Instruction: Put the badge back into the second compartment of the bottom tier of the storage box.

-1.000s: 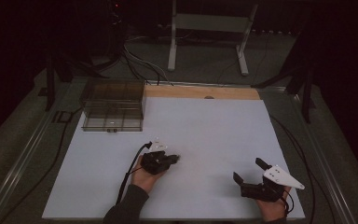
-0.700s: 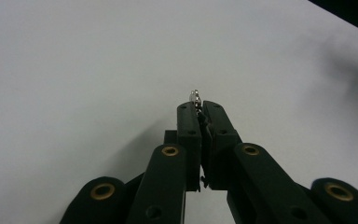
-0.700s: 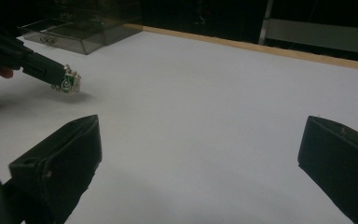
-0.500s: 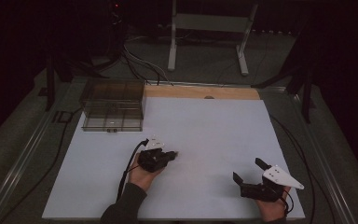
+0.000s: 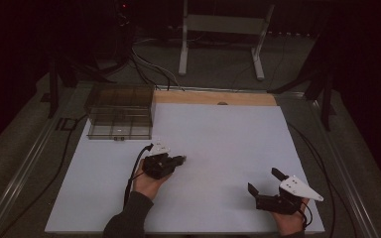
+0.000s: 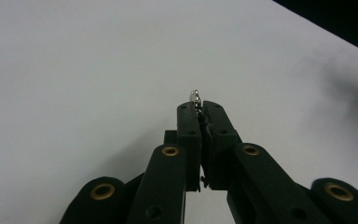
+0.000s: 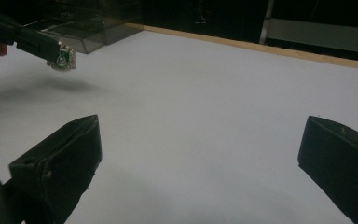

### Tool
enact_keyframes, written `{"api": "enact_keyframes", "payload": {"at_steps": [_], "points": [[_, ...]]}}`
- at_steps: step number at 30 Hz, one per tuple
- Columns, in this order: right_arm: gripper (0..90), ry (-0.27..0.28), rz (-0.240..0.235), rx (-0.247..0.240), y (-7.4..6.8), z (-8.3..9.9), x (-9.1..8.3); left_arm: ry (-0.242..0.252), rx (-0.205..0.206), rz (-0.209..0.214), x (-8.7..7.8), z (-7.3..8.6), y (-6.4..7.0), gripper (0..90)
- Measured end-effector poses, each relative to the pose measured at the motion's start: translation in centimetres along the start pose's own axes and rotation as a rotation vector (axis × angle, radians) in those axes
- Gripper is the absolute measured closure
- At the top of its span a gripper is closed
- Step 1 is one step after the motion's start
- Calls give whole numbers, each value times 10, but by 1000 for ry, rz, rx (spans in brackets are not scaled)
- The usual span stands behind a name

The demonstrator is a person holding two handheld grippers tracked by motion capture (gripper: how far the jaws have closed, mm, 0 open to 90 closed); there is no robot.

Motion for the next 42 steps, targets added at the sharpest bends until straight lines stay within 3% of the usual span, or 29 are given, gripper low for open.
{"api": "enact_keyframes", "payload": {"at_steps": [26, 42], "points": [[2, -1, -2, 0, -1, 0, 0, 41, -5, -63, -17, -17, -25, 880], [2, -2, -3, 0, -1, 0, 0, 59, -25, -118, -26, -25, -48, 880]]}}
Point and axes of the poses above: each handheld gripper's, and its own axes: x roughly forward along the jaws, z roughly out of its underside, y roughly to its right, the point moved 7 cm from there along x, roughly forward along the jaws, and after that the axes turned 12 degrees about -z, right-handed, at the moved point
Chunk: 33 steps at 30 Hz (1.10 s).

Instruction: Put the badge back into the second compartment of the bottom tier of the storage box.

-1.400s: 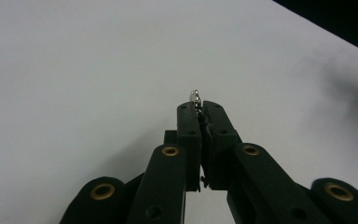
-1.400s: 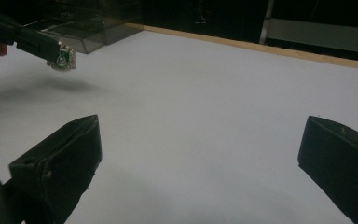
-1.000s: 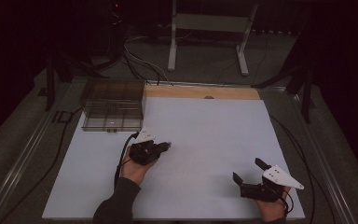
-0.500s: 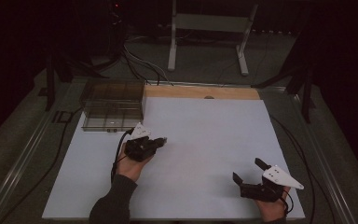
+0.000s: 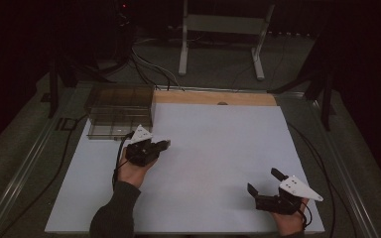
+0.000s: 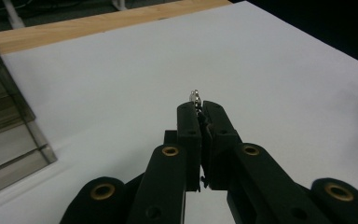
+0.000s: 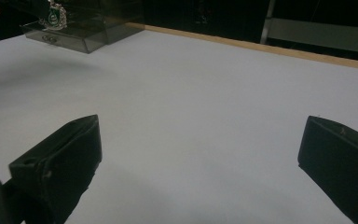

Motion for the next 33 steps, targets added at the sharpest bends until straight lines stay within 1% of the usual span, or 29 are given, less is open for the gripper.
{"api": "enact_keyframes", "payload": {"at_steps": [2, 3, 6, 15, 28, 33], "points": [[2, 1, 0, 1, 0, 0, 0, 0, 0, 0, 0, 0, 0, 880], [2, 0, -1, 0, 0, 0, 0, 4, -4, -8, -1, -1, -3, 880], [2, 0, -1, 0, 0, 0, 0, 5, -6, -13, -1, -2, -5, 880], [2, 0, -2, 0, 0, 0, 0, 1, -14, -45, -1, -3, -18, 880], [2, 0, -4, 2, -1, 0, 1, 2, -28, -76, -1, -3, -32, 880], [2, 1, -4, 2, 0, 0, 1, -6, -40, -99, 1, -1, -41, 880]]}}
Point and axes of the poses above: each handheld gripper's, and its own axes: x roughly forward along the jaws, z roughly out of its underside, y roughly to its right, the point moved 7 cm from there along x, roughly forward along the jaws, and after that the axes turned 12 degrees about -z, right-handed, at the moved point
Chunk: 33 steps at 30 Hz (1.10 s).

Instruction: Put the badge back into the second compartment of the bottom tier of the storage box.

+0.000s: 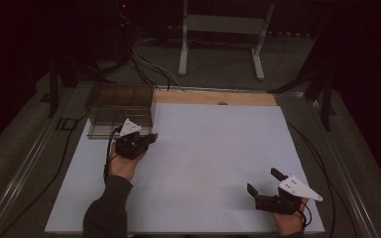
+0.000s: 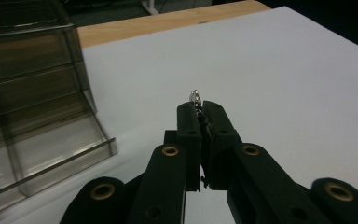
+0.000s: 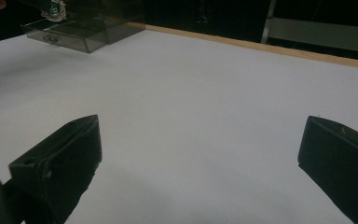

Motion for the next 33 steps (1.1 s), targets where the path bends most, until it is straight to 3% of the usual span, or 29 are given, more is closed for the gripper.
{"api": "enact_keyframes", "payload": {"at_steps": [33], "points": [[2, 1, -1, 2, 1, 0, 0, -9, -56, -110, 4, -3, -46, 880]]}}
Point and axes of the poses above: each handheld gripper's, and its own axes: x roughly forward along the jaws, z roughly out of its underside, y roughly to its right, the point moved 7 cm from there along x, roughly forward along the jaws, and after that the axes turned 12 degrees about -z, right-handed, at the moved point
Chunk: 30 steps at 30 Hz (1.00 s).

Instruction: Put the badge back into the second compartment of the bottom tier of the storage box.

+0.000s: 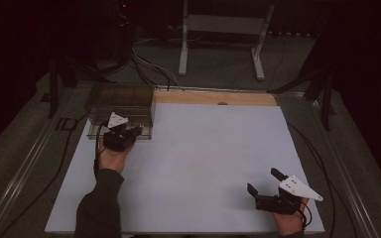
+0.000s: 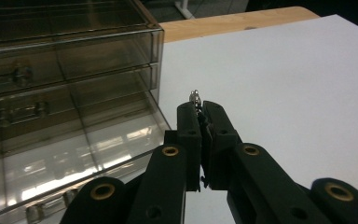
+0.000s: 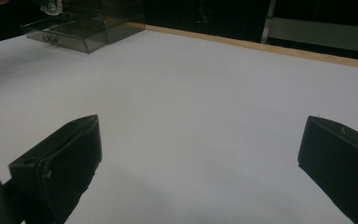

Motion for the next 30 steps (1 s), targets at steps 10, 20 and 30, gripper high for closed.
{"api": "enact_keyframes", "payload": {"at_steps": [10, 20, 30], "points": [[2, 0, 0, 4, 0, 0, 0, -8, -15, -30, 5, 2, -11, 880], [2, -1, -2, 3, 0, 0, 1, -20, -30, -59, 8, 2, -24, 880], [2, -1, -3, 6, 0, 0, 1, -31, -34, -89, 13, -1, -35, 880]]}}
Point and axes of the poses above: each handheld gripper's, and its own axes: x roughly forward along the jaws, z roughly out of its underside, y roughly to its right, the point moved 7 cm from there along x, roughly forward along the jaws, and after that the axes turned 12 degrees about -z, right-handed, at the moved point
